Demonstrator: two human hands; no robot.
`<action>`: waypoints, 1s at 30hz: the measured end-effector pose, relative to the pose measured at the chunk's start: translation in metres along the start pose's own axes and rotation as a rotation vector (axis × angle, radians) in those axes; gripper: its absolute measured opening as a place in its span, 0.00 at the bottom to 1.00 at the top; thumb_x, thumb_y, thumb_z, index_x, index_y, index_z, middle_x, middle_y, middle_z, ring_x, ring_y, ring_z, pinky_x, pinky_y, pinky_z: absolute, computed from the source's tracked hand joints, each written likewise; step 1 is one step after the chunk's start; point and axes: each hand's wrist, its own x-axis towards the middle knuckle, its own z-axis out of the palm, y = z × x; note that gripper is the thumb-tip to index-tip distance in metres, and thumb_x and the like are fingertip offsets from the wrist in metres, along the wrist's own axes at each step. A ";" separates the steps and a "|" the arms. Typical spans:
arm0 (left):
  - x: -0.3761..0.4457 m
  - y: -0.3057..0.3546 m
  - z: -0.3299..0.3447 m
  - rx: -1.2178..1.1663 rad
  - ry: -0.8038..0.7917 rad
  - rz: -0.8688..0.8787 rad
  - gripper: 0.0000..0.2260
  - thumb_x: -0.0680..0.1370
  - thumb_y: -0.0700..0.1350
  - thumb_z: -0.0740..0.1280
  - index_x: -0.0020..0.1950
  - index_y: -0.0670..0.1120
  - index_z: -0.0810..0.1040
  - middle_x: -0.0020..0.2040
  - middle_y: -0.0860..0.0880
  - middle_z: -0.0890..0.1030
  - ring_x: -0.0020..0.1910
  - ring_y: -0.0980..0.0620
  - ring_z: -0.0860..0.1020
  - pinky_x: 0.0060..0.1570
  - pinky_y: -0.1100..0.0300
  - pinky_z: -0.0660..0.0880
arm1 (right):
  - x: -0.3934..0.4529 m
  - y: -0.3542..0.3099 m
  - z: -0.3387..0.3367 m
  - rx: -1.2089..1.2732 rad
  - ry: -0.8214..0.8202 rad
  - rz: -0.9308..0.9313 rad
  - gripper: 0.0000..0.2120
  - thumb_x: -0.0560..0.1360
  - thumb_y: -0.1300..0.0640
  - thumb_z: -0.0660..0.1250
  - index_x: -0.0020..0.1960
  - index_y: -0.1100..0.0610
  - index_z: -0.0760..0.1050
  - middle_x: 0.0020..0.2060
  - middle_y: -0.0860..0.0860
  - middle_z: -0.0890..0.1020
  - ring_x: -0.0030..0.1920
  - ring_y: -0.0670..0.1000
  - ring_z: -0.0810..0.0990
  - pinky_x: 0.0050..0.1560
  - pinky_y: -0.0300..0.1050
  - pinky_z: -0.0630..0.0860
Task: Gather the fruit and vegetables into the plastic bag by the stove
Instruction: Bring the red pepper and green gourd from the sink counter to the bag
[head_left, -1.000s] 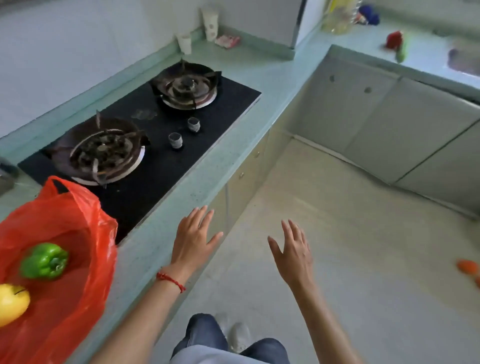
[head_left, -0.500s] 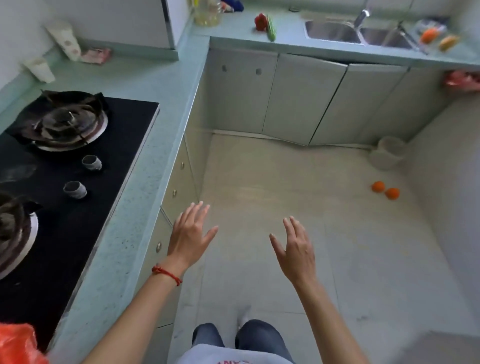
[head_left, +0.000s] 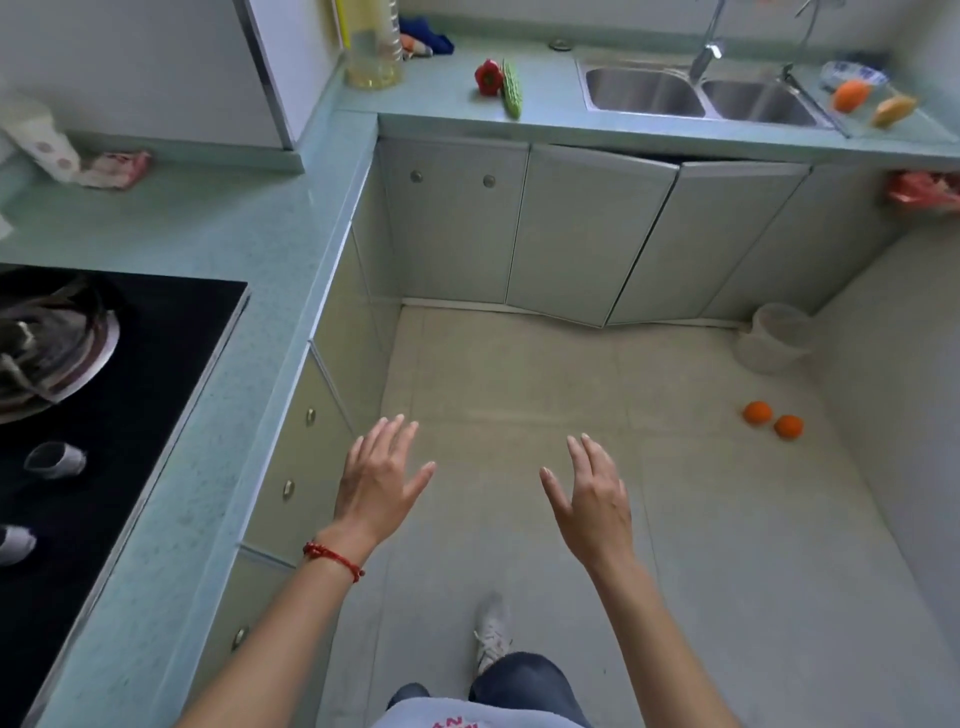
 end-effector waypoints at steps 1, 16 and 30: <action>0.016 0.004 -0.001 0.000 0.009 -0.003 0.35 0.71 0.63 0.47 0.69 0.42 0.68 0.70 0.41 0.69 0.71 0.42 0.65 0.68 0.46 0.61 | 0.017 0.002 -0.002 -0.001 -0.006 -0.010 0.35 0.72 0.38 0.47 0.68 0.62 0.68 0.67 0.60 0.71 0.69 0.59 0.68 0.64 0.54 0.68; 0.253 0.003 -0.009 0.007 0.009 -0.023 0.36 0.71 0.63 0.45 0.70 0.42 0.67 0.71 0.41 0.68 0.72 0.42 0.63 0.69 0.46 0.60 | 0.259 -0.013 0.006 0.007 -0.067 -0.049 0.36 0.72 0.38 0.46 0.69 0.60 0.66 0.69 0.58 0.69 0.71 0.57 0.65 0.67 0.52 0.65; 0.504 -0.034 -0.039 0.005 -0.076 0.044 0.29 0.73 0.58 0.54 0.63 0.39 0.75 0.63 0.39 0.76 0.64 0.38 0.73 0.60 0.42 0.69 | 0.489 -0.069 0.022 0.068 -0.042 0.046 0.27 0.77 0.46 0.60 0.71 0.59 0.62 0.72 0.55 0.65 0.73 0.53 0.60 0.70 0.49 0.59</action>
